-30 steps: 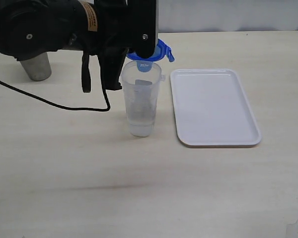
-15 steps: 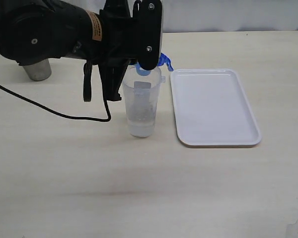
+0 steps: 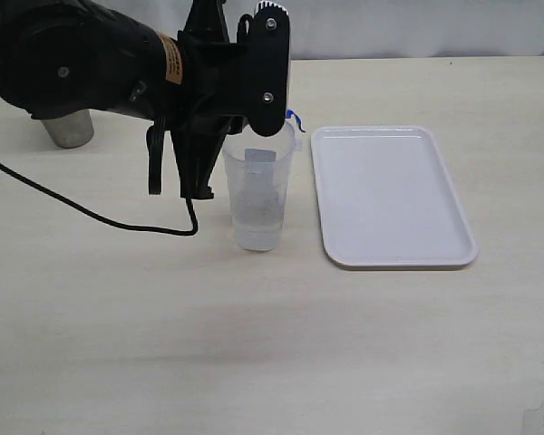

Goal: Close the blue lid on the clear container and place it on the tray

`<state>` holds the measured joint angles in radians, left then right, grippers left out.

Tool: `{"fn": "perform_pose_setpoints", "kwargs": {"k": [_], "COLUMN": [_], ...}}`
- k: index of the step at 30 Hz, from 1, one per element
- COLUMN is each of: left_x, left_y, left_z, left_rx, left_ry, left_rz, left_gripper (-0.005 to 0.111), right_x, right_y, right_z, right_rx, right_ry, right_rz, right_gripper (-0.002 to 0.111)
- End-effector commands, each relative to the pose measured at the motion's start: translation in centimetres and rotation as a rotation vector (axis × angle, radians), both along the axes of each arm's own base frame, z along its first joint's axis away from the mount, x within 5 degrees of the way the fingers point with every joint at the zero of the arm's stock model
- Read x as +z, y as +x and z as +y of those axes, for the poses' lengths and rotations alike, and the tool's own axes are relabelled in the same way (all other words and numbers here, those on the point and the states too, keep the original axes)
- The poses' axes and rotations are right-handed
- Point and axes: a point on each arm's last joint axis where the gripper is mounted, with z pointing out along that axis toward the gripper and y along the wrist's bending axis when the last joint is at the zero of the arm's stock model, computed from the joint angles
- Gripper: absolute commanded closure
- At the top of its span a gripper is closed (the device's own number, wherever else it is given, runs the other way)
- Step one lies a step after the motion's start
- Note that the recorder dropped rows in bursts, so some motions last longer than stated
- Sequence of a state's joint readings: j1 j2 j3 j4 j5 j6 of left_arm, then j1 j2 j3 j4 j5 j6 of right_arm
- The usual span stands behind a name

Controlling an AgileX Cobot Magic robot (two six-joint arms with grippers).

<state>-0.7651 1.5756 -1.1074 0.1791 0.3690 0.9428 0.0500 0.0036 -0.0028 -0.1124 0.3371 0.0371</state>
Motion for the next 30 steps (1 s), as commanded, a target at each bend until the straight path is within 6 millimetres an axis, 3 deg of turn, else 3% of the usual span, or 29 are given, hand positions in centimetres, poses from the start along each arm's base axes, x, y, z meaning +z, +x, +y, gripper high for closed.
{"fn": "perform_pose_setpoints", "kwargs": {"k": [1, 8, 30], "left_x": [0.0, -0.1, -0.5], "left_y": [-0.3, -1.2, -1.6], "left_z": [0.1, -0.7, -0.5], "left_rx": [0.016, -0.017, 0.010], "left_ry": [-0.004, 0.011, 0.016], "left_rz": [0.033, 0.048, 0.123], "left_gripper": [0.107, 0.107, 0.107], "right_x": [-0.1, -0.1, -0.1], "right_y": [0.0, 0.0, 0.0], "right_z": [0.0, 0.0, 0.0], "right_rx": [-0.003, -0.003, -0.003], "right_ry": [0.004, 0.004, 0.004], "right_rz": [0.001, 0.001, 0.001], "right_gripper": [0.104, 0.104, 0.104]}}
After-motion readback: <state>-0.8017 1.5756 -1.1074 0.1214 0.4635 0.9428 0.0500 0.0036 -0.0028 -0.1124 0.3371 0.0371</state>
